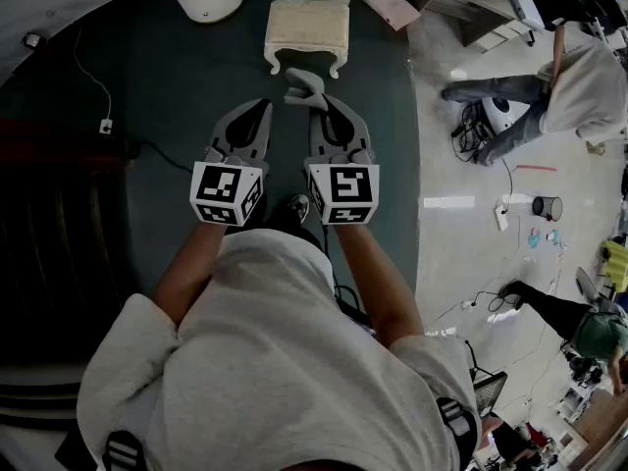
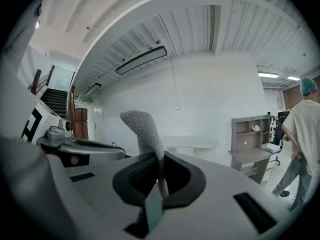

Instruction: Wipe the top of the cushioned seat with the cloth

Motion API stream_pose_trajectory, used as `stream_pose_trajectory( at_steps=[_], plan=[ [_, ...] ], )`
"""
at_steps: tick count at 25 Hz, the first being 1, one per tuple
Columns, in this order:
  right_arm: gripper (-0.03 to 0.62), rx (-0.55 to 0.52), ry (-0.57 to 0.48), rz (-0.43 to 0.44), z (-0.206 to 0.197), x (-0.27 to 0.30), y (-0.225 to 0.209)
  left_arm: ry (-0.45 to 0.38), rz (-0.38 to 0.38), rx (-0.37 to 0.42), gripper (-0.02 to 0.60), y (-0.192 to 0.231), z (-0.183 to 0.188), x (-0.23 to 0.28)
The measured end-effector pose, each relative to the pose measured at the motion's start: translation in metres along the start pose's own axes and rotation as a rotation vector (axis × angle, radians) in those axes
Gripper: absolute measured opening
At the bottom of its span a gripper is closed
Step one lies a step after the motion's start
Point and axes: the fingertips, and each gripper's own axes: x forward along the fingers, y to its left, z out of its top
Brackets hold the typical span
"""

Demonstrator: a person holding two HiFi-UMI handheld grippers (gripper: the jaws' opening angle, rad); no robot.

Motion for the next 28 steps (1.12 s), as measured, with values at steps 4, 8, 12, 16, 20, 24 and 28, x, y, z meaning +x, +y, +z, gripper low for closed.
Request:
stream_pose_trajectory(
  at_steps=[4, 8, 12, 16, 20, 24, 28],
  plan=[
    [0.018, -0.009, 0.015, 0.005, 0.000, 0.004, -0.005, 0.001, -0.009, -0.011, 0.014, -0.004, 0.001, 0.006],
    [0.018, -0.013, 0.033, 0.010, -0.007, 0.010, -0.008, 0.016, -0.025, -0.004, 0.014, -0.005, -0.003, 0.014],
    [0.018, -0.067, 0.080, 0.015, -0.016, 0.031, -0.005, 0.045, -0.064, -0.015, 0.014, 0.009, -0.012, 0.032],
    [0.018, -0.089, 0.140, 0.003, -0.032, 0.057, -0.008, 0.080, -0.069, -0.052, 0.014, 0.041, -0.024, 0.056],
    [0.018, -0.084, 0.164, -0.031, -0.029, 0.080, -0.033, 0.067, -0.097, -0.040, 0.014, 0.053, -0.014, 0.085],
    [0.018, -0.096, 0.182, -0.034, -0.023, 0.118, -0.043, 0.091, -0.140, -0.049, 0.014, 0.077, -0.014, 0.114],
    [0.018, -0.113, 0.229, -0.018, -0.026, 0.164, -0.046, 0.122, -0.146, -0.087, 0.014, 0.117, -0.015, 0.145]
  ],
)
